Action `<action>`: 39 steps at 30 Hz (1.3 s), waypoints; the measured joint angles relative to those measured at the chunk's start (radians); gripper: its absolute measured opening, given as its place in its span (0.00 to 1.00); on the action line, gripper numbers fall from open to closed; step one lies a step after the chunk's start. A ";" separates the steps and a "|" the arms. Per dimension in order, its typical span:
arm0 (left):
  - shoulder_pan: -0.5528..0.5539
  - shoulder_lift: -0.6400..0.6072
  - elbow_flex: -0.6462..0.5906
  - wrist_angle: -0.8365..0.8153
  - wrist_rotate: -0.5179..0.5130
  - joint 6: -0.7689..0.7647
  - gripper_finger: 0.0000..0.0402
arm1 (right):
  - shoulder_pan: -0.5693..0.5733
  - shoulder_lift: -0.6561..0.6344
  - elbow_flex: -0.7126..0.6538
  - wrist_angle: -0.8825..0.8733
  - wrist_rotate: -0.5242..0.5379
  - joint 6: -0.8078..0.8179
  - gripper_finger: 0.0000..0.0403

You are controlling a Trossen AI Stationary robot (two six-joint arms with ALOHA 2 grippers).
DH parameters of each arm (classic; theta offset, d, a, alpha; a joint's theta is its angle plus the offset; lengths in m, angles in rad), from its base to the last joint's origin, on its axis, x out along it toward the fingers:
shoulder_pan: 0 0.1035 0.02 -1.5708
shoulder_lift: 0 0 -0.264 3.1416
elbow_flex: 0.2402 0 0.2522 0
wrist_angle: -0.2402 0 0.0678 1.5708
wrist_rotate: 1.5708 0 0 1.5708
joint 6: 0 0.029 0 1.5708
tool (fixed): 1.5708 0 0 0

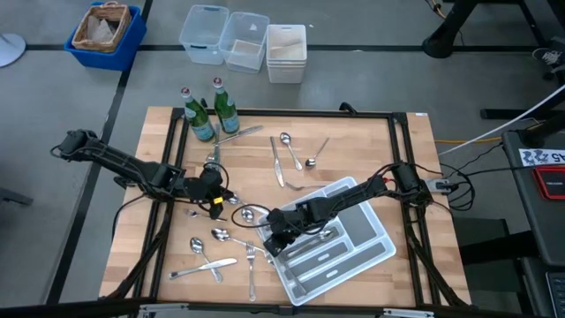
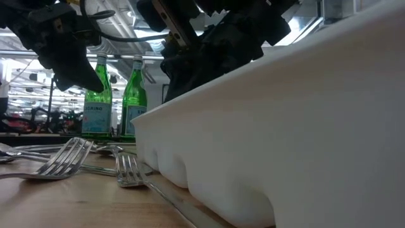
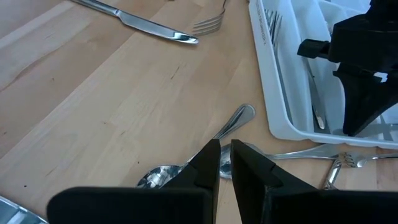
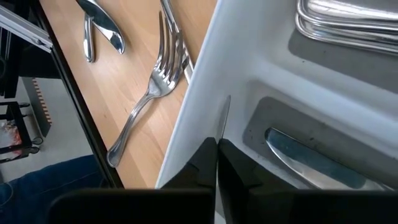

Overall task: Sort silverware
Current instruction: Put the silver table knife into the white silverware tray

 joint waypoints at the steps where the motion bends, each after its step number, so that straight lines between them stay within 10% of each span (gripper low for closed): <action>1: 0.000 0.000 0.000 0.000 0.000 0.000 0.07 | 0.000 0.000 0.000 0.000 -0.001 0.000 0.02; 39: 0.000 0.000 0.000 0.001 0.000 0.007 0.07 | -0.097 -0.162 0.001 -0.107 -0.339 -0.359 0.00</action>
